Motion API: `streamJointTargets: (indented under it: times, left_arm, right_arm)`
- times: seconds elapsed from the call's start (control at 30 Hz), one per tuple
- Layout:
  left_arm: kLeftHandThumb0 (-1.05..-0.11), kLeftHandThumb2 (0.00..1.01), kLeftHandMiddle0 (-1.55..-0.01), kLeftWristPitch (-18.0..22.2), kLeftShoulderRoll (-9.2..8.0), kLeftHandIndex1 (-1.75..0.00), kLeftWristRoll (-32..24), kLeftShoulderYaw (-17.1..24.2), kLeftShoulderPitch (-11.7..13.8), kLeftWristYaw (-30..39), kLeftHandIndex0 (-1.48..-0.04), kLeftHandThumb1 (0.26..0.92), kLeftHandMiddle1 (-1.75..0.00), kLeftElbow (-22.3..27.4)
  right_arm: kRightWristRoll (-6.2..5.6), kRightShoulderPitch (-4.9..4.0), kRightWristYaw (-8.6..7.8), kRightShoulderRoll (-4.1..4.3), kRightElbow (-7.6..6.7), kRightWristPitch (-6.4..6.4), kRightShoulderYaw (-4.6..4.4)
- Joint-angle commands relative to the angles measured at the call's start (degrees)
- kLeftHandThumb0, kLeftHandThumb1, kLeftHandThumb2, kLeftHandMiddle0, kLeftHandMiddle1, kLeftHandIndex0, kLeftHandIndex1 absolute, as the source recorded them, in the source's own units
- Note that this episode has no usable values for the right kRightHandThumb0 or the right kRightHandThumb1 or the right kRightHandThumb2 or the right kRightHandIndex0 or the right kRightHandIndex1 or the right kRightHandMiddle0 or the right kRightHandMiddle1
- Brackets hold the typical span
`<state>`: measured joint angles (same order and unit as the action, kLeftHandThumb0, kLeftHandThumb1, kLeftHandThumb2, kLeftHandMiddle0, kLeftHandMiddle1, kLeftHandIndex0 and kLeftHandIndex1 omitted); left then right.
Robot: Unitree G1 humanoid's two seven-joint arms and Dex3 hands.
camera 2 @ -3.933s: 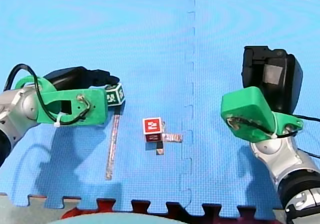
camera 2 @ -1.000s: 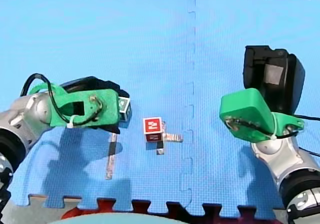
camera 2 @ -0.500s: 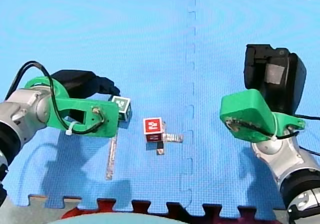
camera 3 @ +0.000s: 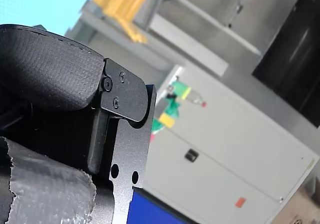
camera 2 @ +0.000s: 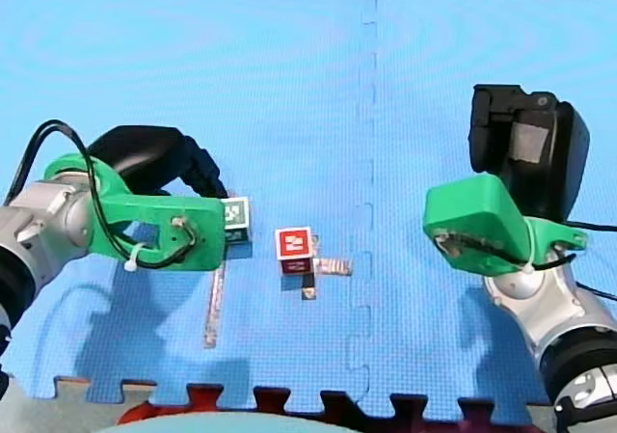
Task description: Stack cube left
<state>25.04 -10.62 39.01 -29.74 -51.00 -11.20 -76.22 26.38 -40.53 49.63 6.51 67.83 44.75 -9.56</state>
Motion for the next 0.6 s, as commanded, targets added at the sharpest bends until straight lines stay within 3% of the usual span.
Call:
streamJointTargets:
  times: [0.0, 0.1, 0.17, 0.2, 0.27, 0.33, 0.43, 0.57]
  left_arm:
    - [-0.476, 0.01, -0.95, 0.6, -0.51, -0.03, -0.1, 0.1, 0.2, -0.2, -1.32, 0.786, -1.75, -0.2]
    - [-0.475, 0.01, -0.94, 0.9, -0.8, -0.03, 0.2, -0.3, 0.0, 0.6, -1.32, 0.79, -1.75, -0.4]
    - [-0.525, 0.01, -0.95, 0.5, -0.84, -0.01, 0.1, -0.2, -0.3, 2.1, -1.06, 0.786, -1.75, -0.5]
    - [-0.607, 0.0, -0.95, 0.3, -0.84, 0.0, 0.0, -0.3, -0.4, 3.0, -0.89, 0.778, -1.75, -0.5]
    - [-0.746, 0.0, -0.95, 0.0, -0.81, 0.0, 0.1, -0.4, -0.6, 4.3, -0.72, 0.779, -1.75, -0.5]
    - [-0.807, 0.0, -0.95, -0.1, -0.79, -0.05, 0.1, -0.4, -0.7, 4.7, -0.77, 0.784, -1.75, -0.4]
    - [-0.825, 0.0, -0.95, -0.2, -0.65, -0.08, 0.1, -0.4, -0.7, 4.8, -0.84, 0.783, -1.75, -0.3]
    - [-0.847, 0.0, -0.96, -0.4, -0.54, -0.01, 0.1, -0.6, -0.8, 5.1, -0.64, 0.783, -1.75, -0.3]
  right_arm:
    - [-0.14, 0.16, 0.22, 0.03, -0.04, 0.11, 0.07]
    - [-0.11, 0.14, 0.22, -0.05, 0.09, 0.05, 0.02]
    - [-0.08, 0.12, 0.24, -0.07, 0.16, 0.0, -0.01]
    - [-0.07, 0.11, 0.26, -0.07, 0.18, -0.01, -0.02]
    - [-0.01, 0.12, 0.34, -0.05, 0.19, -0.02, -0.05]
    - [0.04, 0.12, 0.4, -0.04, 0.18, -0.04, -0.07]
    - [0.07, 0.15, 0.45, 0.0, 0.28, -0.03, -0.1]
    - [0.04, 0.19, 0.37, 0.1, 0.26, 0.03, -0.1]
